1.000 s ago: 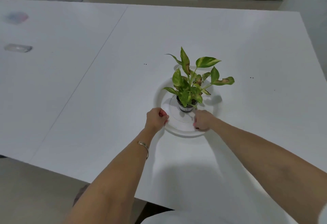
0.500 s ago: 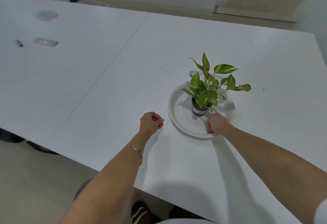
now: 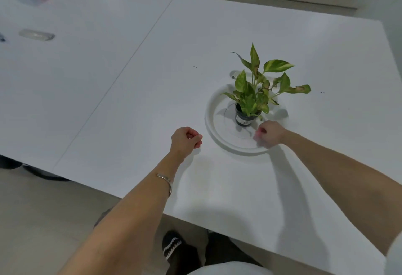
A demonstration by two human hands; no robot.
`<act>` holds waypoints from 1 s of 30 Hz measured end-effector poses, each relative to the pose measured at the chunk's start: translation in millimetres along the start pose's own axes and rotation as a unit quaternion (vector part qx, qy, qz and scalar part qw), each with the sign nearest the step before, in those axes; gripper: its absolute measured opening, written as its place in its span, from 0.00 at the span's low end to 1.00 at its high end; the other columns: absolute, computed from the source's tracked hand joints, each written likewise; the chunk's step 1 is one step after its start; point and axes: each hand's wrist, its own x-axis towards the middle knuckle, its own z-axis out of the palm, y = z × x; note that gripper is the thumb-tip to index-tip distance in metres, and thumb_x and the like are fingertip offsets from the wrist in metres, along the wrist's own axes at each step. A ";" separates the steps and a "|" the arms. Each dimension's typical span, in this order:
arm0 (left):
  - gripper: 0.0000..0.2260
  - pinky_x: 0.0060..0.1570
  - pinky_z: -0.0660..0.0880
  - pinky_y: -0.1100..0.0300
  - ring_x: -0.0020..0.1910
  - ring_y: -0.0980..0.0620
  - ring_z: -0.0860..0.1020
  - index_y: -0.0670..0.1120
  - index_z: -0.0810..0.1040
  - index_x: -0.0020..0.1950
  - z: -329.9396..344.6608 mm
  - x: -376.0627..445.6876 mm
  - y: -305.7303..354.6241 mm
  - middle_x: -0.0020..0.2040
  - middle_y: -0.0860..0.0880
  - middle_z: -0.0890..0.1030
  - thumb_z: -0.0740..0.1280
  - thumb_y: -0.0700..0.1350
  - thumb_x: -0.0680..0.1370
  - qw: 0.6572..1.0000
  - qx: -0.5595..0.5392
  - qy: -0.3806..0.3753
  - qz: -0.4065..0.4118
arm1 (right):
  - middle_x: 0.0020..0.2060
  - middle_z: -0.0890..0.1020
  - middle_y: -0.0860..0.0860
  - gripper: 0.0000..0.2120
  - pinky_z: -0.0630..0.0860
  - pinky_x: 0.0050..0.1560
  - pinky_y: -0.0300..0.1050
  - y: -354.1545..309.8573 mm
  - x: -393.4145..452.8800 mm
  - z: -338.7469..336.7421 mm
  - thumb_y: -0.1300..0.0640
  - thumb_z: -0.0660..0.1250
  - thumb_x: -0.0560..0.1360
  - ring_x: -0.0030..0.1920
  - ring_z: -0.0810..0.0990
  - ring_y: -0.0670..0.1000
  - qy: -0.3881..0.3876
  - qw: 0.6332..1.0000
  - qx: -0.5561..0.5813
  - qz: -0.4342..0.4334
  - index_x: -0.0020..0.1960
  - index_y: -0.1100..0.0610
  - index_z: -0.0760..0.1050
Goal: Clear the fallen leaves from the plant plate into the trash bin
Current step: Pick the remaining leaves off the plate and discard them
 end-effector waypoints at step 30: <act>0.12 0.25 0.77 0.69 0.18 0.61 0.76 0.43 0.74 0.32 -339.0 -225.4 -266.2 0.24 0.50 0.77 0.70 0.30 0.71 0.870 -0.243 0.358 -0.237 | 0.37 0.81 0.58 0.12 0.68 0.41 0.40 -500.7 -98.1 304.3 0.54 0.66 0.75 0.42 0.79 0.54 -0.199 0.947 0.007 -0.253 0.39 0.62 0.78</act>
